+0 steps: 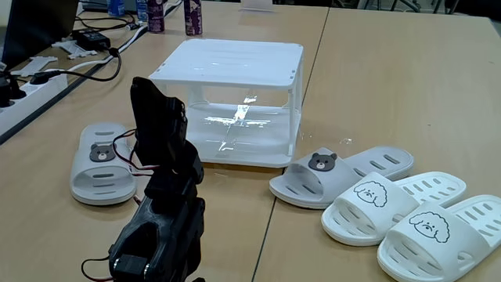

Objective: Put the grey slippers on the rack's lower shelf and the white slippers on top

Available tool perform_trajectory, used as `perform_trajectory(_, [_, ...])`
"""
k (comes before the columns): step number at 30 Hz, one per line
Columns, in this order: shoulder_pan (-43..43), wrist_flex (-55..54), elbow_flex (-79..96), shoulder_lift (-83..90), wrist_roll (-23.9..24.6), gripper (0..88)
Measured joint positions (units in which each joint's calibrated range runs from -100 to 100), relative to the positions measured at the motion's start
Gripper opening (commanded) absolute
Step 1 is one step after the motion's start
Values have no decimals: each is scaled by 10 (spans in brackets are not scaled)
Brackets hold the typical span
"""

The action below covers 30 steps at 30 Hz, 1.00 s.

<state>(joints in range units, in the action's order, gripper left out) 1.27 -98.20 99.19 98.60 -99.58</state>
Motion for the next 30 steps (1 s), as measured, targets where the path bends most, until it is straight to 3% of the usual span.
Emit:
perform_trajectory(20, [0,0,0,-16,0,8])
perform_trajectory(23, [4,0,4,-107,0,8])
perform_trajectory(30, [4,7,-6,-499,0,8])
